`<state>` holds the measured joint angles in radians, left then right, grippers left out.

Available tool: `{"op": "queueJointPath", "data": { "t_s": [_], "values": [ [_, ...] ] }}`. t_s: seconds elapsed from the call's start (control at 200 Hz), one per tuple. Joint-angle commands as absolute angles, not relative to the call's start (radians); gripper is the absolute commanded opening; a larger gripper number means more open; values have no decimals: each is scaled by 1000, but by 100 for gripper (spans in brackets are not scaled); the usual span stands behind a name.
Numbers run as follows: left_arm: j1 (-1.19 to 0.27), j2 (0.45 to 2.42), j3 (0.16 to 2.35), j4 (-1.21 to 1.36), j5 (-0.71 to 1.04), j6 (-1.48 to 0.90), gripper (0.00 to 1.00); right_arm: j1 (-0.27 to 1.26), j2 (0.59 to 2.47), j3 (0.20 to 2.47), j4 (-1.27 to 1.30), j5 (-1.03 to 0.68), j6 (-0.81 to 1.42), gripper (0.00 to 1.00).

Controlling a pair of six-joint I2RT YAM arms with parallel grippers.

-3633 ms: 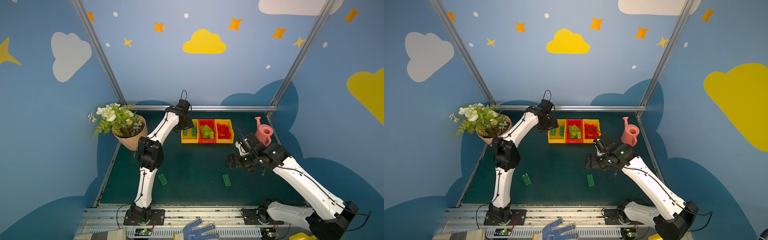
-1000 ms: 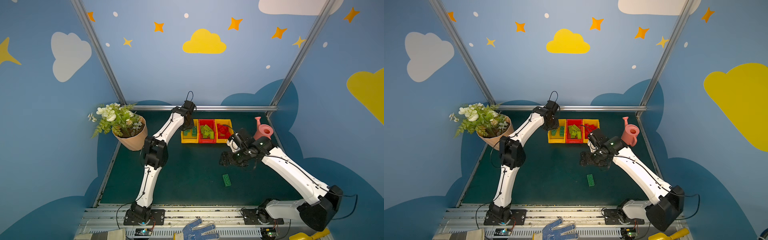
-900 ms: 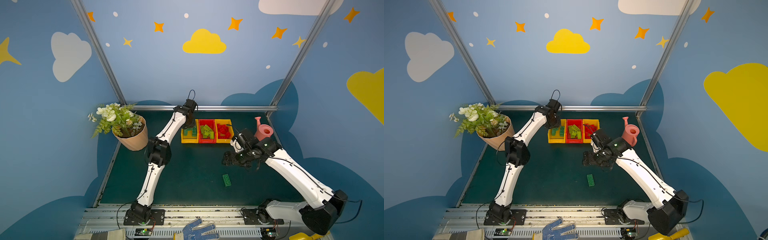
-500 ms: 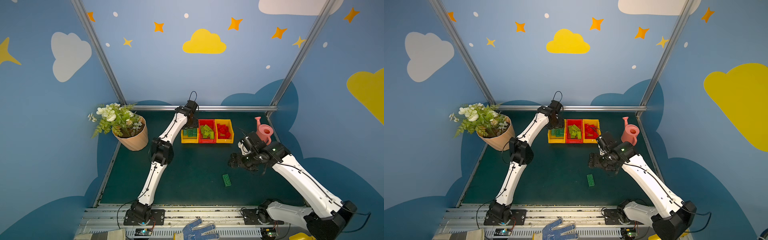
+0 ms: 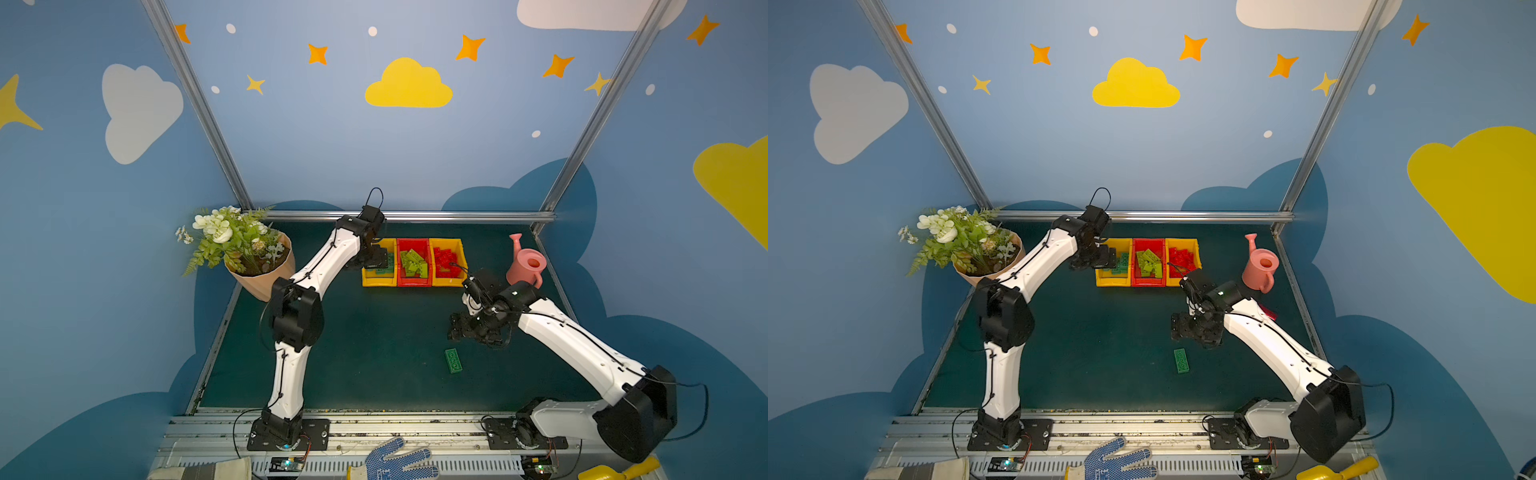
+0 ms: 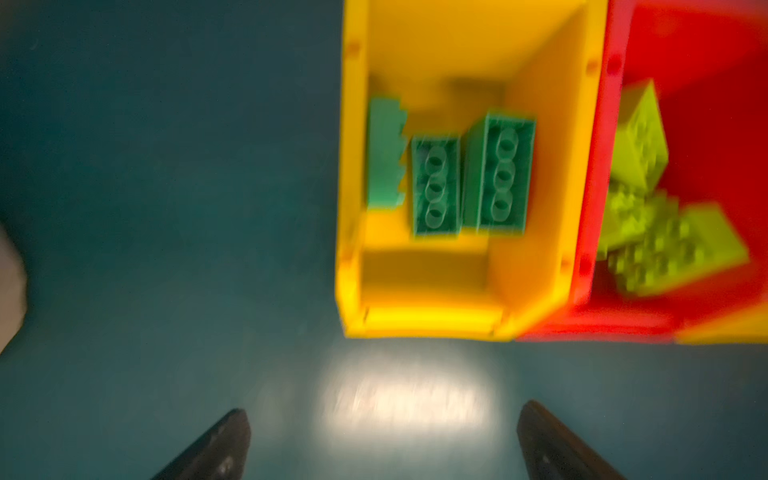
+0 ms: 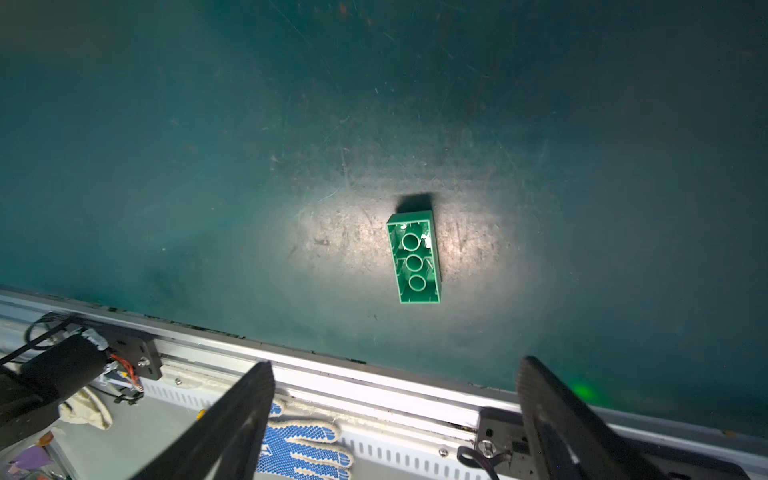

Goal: Sort the legos into containers by color
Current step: 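Lower the right gripper onto the last green brick and grasp it while the left withdraws, then carry the green brick into the yellow bin and open the right gripper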

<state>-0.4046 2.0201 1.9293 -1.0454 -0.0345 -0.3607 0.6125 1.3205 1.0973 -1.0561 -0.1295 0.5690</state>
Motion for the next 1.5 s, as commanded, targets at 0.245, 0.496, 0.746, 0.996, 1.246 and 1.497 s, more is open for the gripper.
{"op": "queueJointPath", "data": {
  "t_s": [0.245,0.496,0.746,0.996,1.246,1.497],
  "values": [
    [-374,1391,1213,-700,190,-405,100,662,1414,963,-892,-164,558,81],
    [-369,1053,908,-671,146,-470,100,676,1492,930,-831,-158,546,74],
    [-359,899,842,-738,86,-491,100,719,1571,899,-782,-138,570,64],
    [-344,872,837,-762,83,-484,100,751,1638,914,-788,-89,591,35],
    [-289,863,833,-758,100,-453,100,803,1705,1062,-873,-48,608,15],
    [-180,913,854,-735,180,-423,100,808,1822,1443,-943,-72,536,16]
  ]
}}
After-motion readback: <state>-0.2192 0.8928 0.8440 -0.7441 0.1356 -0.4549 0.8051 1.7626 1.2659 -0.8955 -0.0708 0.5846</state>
